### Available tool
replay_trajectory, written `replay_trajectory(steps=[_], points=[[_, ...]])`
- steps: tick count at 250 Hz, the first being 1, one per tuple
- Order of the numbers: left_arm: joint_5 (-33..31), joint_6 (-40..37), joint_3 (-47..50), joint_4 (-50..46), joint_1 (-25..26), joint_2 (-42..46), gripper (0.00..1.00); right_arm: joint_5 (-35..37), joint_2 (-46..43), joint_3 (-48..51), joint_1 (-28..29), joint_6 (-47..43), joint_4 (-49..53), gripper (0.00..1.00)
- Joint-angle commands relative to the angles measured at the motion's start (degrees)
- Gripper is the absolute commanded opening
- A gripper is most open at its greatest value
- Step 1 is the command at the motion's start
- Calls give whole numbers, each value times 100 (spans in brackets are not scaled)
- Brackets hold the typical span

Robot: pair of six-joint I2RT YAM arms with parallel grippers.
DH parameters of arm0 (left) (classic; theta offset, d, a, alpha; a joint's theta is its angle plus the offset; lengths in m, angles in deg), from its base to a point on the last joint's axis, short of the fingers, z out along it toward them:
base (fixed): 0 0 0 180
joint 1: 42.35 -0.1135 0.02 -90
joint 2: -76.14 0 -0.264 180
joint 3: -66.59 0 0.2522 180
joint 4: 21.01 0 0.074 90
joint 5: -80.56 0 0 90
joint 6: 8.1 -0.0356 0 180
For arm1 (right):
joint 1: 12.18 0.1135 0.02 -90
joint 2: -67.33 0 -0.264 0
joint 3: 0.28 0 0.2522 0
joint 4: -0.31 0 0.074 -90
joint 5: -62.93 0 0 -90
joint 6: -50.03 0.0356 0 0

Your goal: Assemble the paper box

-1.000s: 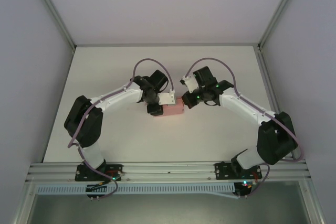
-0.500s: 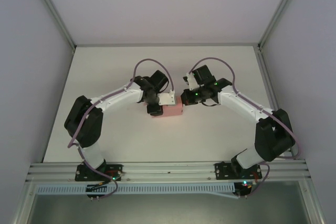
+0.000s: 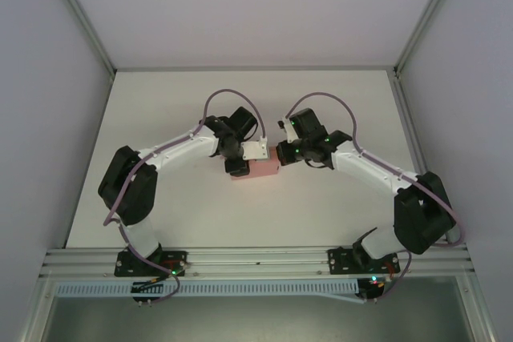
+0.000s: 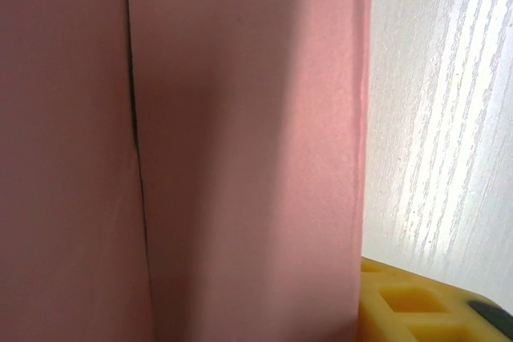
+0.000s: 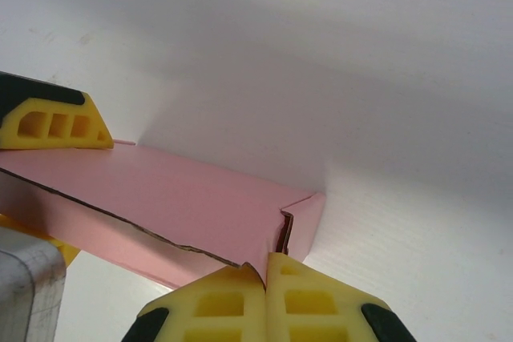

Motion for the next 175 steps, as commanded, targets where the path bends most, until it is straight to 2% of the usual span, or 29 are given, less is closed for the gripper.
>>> replay_trajectory(steps=[1,72,92,106,124,133,135,138,158,175], points=[[-1,104,-146,154,-2,-28,47,564,20,272,131,-7,103,0],[-24,301,-127,347,-8,50,48,729,4,516,544,620,-379,0],[-61,391,-118,472,-18,110,53,1026,6,494,610,598,-297,0],[-59,449,-118,520,-27,186,64,1175,23,459,616,606,-179,0],[-51,524,-113,557,-23,306,72,1233,34,389,625,607,-50,0],[-50,574,-109,583,-33,376,86,1284,19,367,634,644,-41,0],[-54,585,-105,591,-32,398,95,1290,21,382,634,653,-43,0],[-65,607,-94,593,-27,423,99,1292,13,371,632,659,-38,0],[-83,778,-35,657,-28,651,100,1292,-15,345,645,721,-55,0],[-395,1186,88,805,-30,899,100,1274,-30,331,660,753,-46,0]])
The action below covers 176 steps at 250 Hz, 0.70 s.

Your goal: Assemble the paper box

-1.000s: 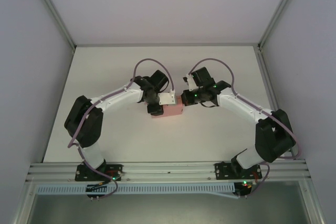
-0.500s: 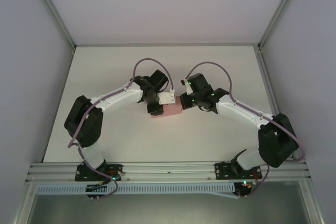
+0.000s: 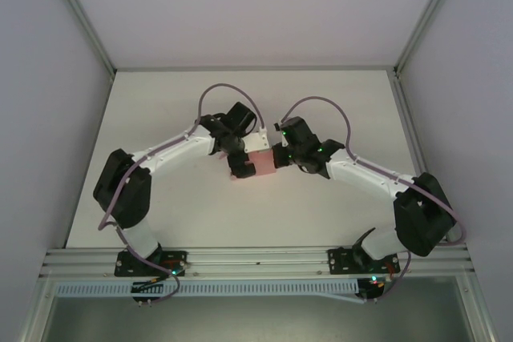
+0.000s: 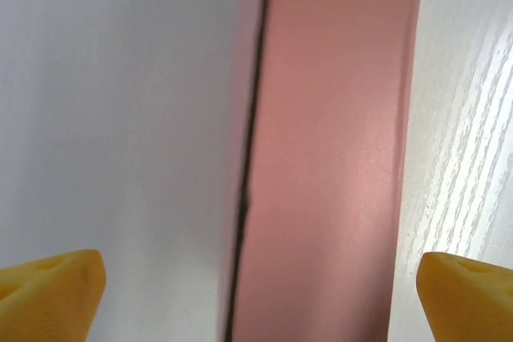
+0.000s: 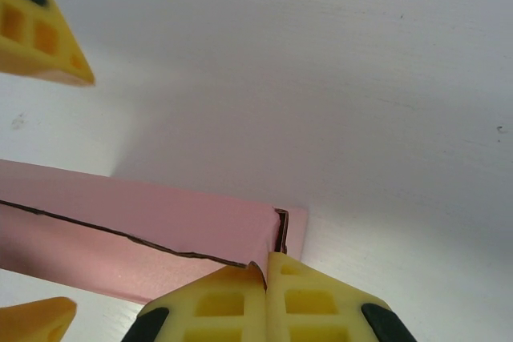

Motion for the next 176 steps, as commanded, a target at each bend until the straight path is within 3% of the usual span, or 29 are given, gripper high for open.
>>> replay_trajectory(steps=[1,57,74,87,97,110,145,176], points=[[-339,617,92,291,-17,593,100,166,36,25,70,202,585,0],[-1663,2913,764,525,-31,1529,100,192,91,-18,105,343,634,0],[-1686,3622,880,418,-86,1723,99,177,114,-59,144,353,627,0],[-1626,4005,920,295,-103,1823,90,184,145,-113,166,369,663,0],[-1581,4236,926,138,-106,1880,77,172,178,-170,179,375,714,0],[-1373,4326,1029,84,-103,1948,67,192,229,-208,197,381,761,0],[-1130,4391,1428,258,-104,2078,50,191,356,-359,232,339,921,0],[-967,4242,1582,343,-108,2077,50,188,355,-413,246,311,977,0]])
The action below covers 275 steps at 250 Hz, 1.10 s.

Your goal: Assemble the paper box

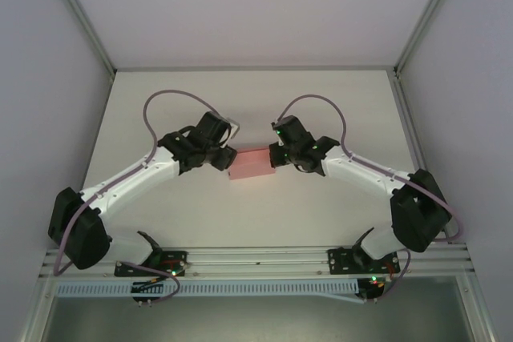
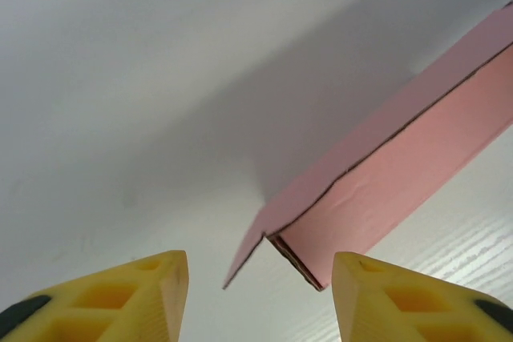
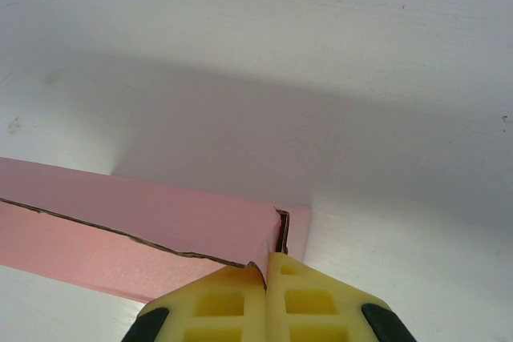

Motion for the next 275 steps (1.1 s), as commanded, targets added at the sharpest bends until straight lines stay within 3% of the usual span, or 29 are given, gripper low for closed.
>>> replay_trajectory(steps=[1,54,96,141,255,275], points=[[200,189,156,35,-29,85,50,18,116,-46,77,56,594,0],[42,45,125,33,-201,-68,47,-85,138,-16,89,55,559,0],[408,-46,106,208,-383,-144,27,-57,156,-25,86,24,592,0],[915,-155,239,428,-377,-96,20,-63,156,7,83,20,576,0],[819,-115,303,333,-382,-320,18,-58,140,6,93,-15,587,0],[776,-73,320,352,-377,-301,13,-59,118,28,89,-10,586,0]])
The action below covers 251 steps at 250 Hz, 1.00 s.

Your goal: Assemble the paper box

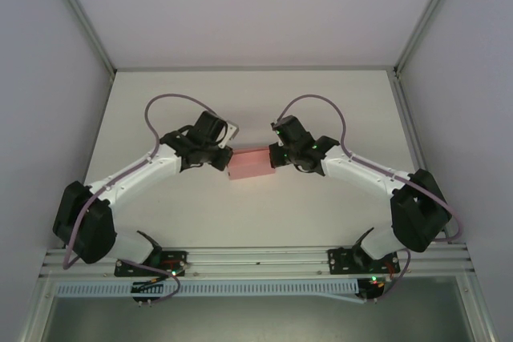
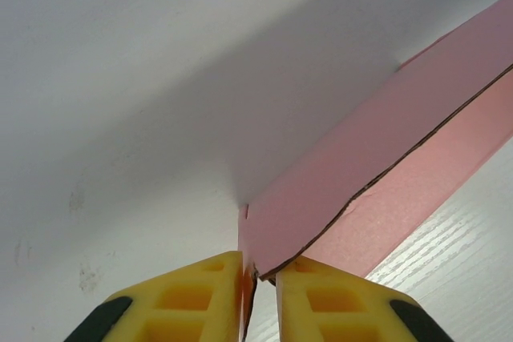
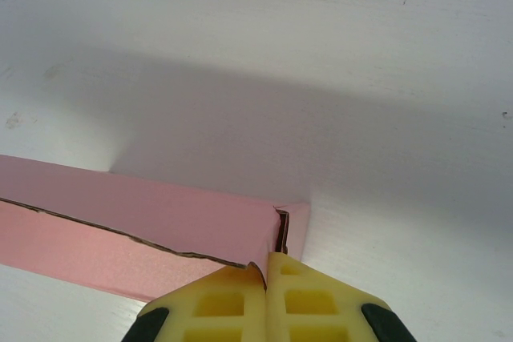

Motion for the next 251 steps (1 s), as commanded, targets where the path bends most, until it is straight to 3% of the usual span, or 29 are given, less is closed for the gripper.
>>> replay_trajectory(steps=[1,13,47,85,116,164,251], points=[[-33,-9,97,-12,-6,-39,12,-61,119,52,66,-8,513,0],[-22,27,64,-3,-11,-16,0,-31,119,40,77,-9,518,0],[75,558,-94,-19,-7,24,0,46,166,43,88,35,600,0],[1011,1691,-148,111,-12,-131,0,604,173,81,341,380,614,0],[1222,2290,-216,39,-21,-208,0,803,164,95,557,657,595,0],[1252,2662,-454,-57,-78,-335,0,1082,106,198,790,1023,521,0],[1065,2566,-236,23,-78,-657,0,1163,-6,388,876,1171,408,0]])
